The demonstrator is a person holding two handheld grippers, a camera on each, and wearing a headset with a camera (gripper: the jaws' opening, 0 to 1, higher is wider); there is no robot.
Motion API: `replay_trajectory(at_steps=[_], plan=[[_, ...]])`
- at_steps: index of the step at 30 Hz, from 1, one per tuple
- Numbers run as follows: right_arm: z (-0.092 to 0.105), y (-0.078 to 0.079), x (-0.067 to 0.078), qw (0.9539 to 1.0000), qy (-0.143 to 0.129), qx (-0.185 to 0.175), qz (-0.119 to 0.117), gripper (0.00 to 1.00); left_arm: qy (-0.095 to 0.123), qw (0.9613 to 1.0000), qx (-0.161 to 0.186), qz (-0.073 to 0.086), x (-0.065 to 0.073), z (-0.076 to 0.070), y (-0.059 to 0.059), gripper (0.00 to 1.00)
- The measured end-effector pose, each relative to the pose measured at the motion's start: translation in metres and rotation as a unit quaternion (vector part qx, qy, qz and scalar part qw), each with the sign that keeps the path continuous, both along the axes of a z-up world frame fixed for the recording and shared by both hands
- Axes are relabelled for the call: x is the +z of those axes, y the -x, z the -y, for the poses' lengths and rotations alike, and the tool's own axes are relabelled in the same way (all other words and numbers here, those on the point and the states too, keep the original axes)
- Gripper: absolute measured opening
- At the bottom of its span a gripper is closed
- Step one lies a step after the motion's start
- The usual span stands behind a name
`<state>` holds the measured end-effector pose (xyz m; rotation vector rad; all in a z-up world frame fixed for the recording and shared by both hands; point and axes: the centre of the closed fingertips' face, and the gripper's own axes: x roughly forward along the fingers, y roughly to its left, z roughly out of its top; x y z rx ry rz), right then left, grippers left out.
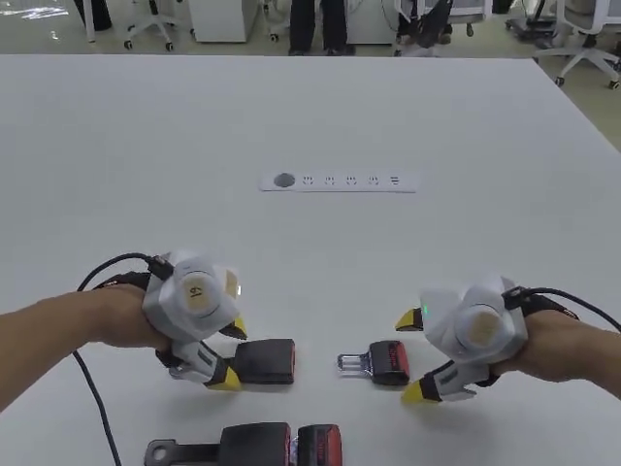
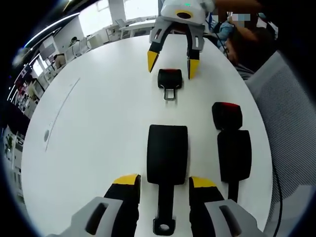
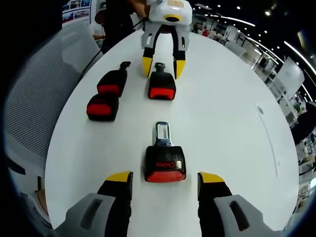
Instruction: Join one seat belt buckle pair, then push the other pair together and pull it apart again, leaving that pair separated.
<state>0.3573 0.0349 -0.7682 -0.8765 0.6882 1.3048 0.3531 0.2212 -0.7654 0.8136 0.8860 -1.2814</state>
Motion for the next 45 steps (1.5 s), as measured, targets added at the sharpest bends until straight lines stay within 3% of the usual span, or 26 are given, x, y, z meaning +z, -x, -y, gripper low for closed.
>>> replay_trajectory(at_steps=[7,10,12,14,16,20,23,28,31,32,33,36,39,42,45], plan=[[0.006,0.005,0.004,0.9999,-0.004,-0.009,0.002,0.55,0.017,0.9995,0.028,-0.003,0.007,-0.011,0.005,0.43],[0.008,0.007,0.006,0.9999,-0.006,-0.015,0.002,0.58,0.026,0.9989,0.039,-0.005,0.004,-0.020,0.007,0.43],[0.011,0.010,0.006,0.9998,-0.007,-0.017,0.002,0.59,0.032,0.9981,0.052,-0.005,0.011,-0.021,0.014,0.45],[0.014,0.011,0.005,0.9998,-0.006,-0.020,0.002,0.59,0.036,0.9975,0.061,-0.006,0.006,-0.031,0.013,0.45],[0.017,0.014,0.005,0.9997,-0.009,-0.024,0.001,0.60,0.041,0.9966,0.072,-0.005,0.004,-0.039,0.014,0.46],[0.019,0.022,0.007,0.9993,-0.021,-0.031,-0.002,0.62,0.063,0.9927,0.103,-0.001,0.014,-0.040,0.026,0.47],[0.022,0.026,0.007,0.9989,-0.026,-0.038,0.000,0.63,0.073,0.9898,0.122,0.000,0.014,-0.048,0.031,0.47],[0.028,0.032,0.009,0.9978,-0.036,-0.055,0.001,0.65,0.099,0.9827,0.157,0.003,0.015,-0.058,0.038,0.49],[0.029,0.038,0.012,0.9962,-0.050,-0.071,0.003,0.67,0.125,0.9755,0.180,0.016,0.018,-0.064,0.040,0.50],[0.029,0.040,0.012,0.9956,-0.053,-0.076,0.001,0.67,0.141,0.9704,0.195,0.021,0.018,-0.066,0.040,0.51],[0.030,0.042,0.013,0.9953,-0.054,-0.080,0.000,0.68,0.148,0.9680,0.202,0.023,0.020,-0.066,0.042,0.52],[0.031,0.046,0.014,0.9934,-0.066,-0.094,0.000,0.70,0.158,0.9635,0.213,0.037,0.025,-0.067,0.050,0.54],[0.030,0.051,0.017,0.9897,-0.086,-0.115,0.000,0.71,0.179,0.9557,0.229,0.045,0.024,-0.073,0.057,0.57],[0.028,0.060,0.019,0.9849,-0.107,-0.136,-0.004,0.73,0.187,0.9516,0.238,0.052,0.020,-0.081,0.063,0.59],[0.026,0.066,0.022,0.9803,-0.123,-0.155,-0.005,0.76,0.196,0.9463,0.251,0.055,0.024,-0.080,0.072,0.63]])
